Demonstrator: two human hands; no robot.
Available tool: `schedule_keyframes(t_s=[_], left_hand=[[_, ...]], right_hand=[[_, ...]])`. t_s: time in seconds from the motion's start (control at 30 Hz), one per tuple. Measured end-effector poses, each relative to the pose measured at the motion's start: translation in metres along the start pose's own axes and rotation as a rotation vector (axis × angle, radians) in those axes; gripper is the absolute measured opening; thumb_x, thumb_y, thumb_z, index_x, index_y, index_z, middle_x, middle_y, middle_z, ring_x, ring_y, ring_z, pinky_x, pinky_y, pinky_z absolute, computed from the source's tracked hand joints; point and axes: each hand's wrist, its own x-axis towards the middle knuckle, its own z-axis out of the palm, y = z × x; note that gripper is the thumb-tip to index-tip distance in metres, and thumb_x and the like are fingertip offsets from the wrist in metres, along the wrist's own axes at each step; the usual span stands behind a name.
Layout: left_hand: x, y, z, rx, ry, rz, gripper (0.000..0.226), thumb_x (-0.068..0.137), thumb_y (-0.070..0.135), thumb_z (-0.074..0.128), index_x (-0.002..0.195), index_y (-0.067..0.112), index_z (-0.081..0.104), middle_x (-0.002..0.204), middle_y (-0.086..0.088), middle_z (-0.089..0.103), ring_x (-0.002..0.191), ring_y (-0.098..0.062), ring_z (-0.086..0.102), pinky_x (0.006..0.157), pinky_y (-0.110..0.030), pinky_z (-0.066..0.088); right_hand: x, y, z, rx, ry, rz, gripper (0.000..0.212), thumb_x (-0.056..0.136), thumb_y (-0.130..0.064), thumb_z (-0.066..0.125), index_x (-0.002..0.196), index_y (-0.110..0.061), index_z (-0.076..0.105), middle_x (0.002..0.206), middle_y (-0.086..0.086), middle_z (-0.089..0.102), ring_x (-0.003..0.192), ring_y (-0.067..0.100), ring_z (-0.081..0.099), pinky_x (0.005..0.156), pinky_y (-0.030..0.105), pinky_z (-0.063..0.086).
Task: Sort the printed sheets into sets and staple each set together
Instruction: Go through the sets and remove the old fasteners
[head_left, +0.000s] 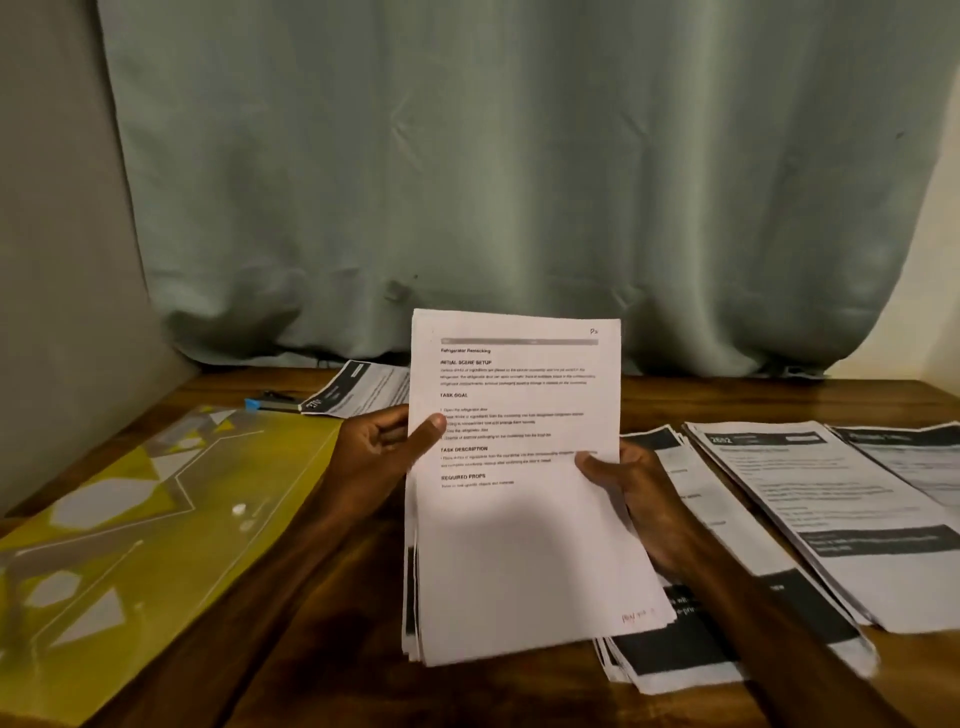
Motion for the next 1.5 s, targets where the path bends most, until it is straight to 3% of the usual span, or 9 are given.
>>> schedule_keyframes(t_s=[0.2, 0.3, 0.47, 0.63, 0.77, 0.93, 1.17, 1.3, 1.5], left_hand=[[0.002, -0.006, -0.002, 0.071, -0.013, -0.055, 0.032, 0.085, 0.028, 0.078, 0.115, 0.020, 0.072, 0.109, 0.001, 0.079, 0.098, -0.022, 0.077, 0.086, -0.045, 0.062], [0.004, -0.009, -0.005, 0.130, 0.016, -0.039, 0.017, 0.091, 0.020, 0.075, 0.107, 0.026, 0.072, 0.103, 0.007, 0.079, 0.095, -0.017, 0.077, 0.083, -0.040, 0.063], [0.005, -0.013, 0.002, 0.173, 0.032, -0.015, 0.024, 0.093, 0.017, 0.072, 0.117, 0.018, 0.069, 0.110, 0.000, 0.077, 0.093, -0.016, 0.077, 0.078, -0.030, 0.064], [0.008, -0.012, 0.002, 0.129, 0.035, -0.089, 0.026, 0.099, 0.025, 0.065, 0.120, 0.010, 0.071, 0.109, 0.000, 0.078, 0.097, -0.016, 0.076, 0.079, -0.027, 0.062], [0.005, -0.005, 0.006, 0.062, 0.013, -0.136, 0.020, 0.106, 0.021, 0.053, 0.109, 0.011, 0.070, 0.088, 0.012, 0.078, 0.086, -0.006, 0.076, 0.068, -0.016, 0.057], [0.003, -0.009, 0.007, 0.061, 0.063, -0.146, 0.027, 0.106, 0.024, 0.054, 0.118, 0.007, 0.070, 0.100, 0.005, 0.077, 0.089, -0.008, 0.076, 0.073, -0.019, 0.060], [0.004, -0.011, 0.006, 0.090, 0.091, -0.113, 0.019, 0.106, 0.026, 0.053, 0.111, 0.018, 0.069, 0.084, 0.018, 0.077, 0.084, -0.004, 0.075, 0.071, -0.019, 0.060], [0.004, -0.011, 0.005, 0.066, 0.114, -0.087, 0.024, 0.107, 0.021, 0.052, 0.122, 0.010, 0.067, 0.104, 0.002, 0.076, 0.092, -0.008, 0.076, 0.071, -0.019, 0.059], [0.005, -0.016, 0.004, 0.109, 0.110, -0.045, 0.026, 0.107, 0.021, 0.051, 0.125, 0.008, 0.064, 0.115, -0.003, 0.072, 0.090, -0.004, 0.074, 0.073, -0.018, 0.059]], right_hand=[[0.001, -0.001, 0.005, -0.062, 0.033, -0.087, 0.026, 0.092, -0.009, 0.071, 0.117, -0.014, 0.069, 0.112, 0.005, 0.078, 0.093, 0.029, 0.077, 0.078, 0.043, 0.063], [0.005, -0.003, 0.001, -0.116, 0.190, -0.230, 0.032, 0.084, -0.019, 0.081, 0.115, -0.015, 0.072, 0.105, -0.001, 0.079, 0.092, 0.022, 0.077, 0.080, 0.041, 0.063], [0.010, -0.001, -0.004, -0.181, 0.271, -0.301, 0.021, 0.080, -0.021, 0.084, 0.097, -0.016, 0.075, 0.090, -0.006, 0.080, 0.084, 0.015, 0.077, 0.067, 0.021, 0.061], [0.013, 0.004, -0.009, -0.131, 0.278, -0.282, 0.017, 0.086, -0.017, 0.080, 0.101, -0.011, 0.074, 0.097, 0.002, 0.080, 0.085, 0.019, 0.078, 0.069, 0.027, 0.062], [0.015, 0.006, -0.013, -0.117, 0.305, -0.256, 0.027, 0.088, -0.021, 0.079, 0.109, -0.007, 0.072, 0.105, 0.004, 0.079, 0.091, 0.025, 0.077, 0.081, 0.043, 0.062], [0.015, 0.007, -0.013, -0.129, 0.330, -0.274, 0.027, 0.090, -0.020, 0.077, 0.112, -0.006, 0.072, 0.107, 0.003, 0.078, 0.089, 0.019, 0.078, 0.075, 0.031, 0.063], [0.019, 0.010, -0.015, -0.176, 0.346, -0.293, 0.027, 0.092, -0.022, 0.075, 0.114, -0.007, 0.071, 0.111, 0.002, 0.077, 0.090, 0.016, 0.077, 0.071, 0.024, 0.062], [0.020, 0.011, -0.013, -0.196, 0.395, -0.322, 0.029, 0.091, -0.024, 0.075, 0.113, -0.005, 0.071, 0.112, 0.003, 0.076, 0.098, 0.021, 0.075, 0.086, 0.036, 0.061], [0.020, 0.011, -0.014, -0.199, 0.398, -0.336, 0.030, 0.092, -0.022, 0.075, 0.116, -0.005, 0.071, 0.113, 0.003, 0.075, 0.101, 0.020, 0.073, 0.085, 0.031, 0.061]])
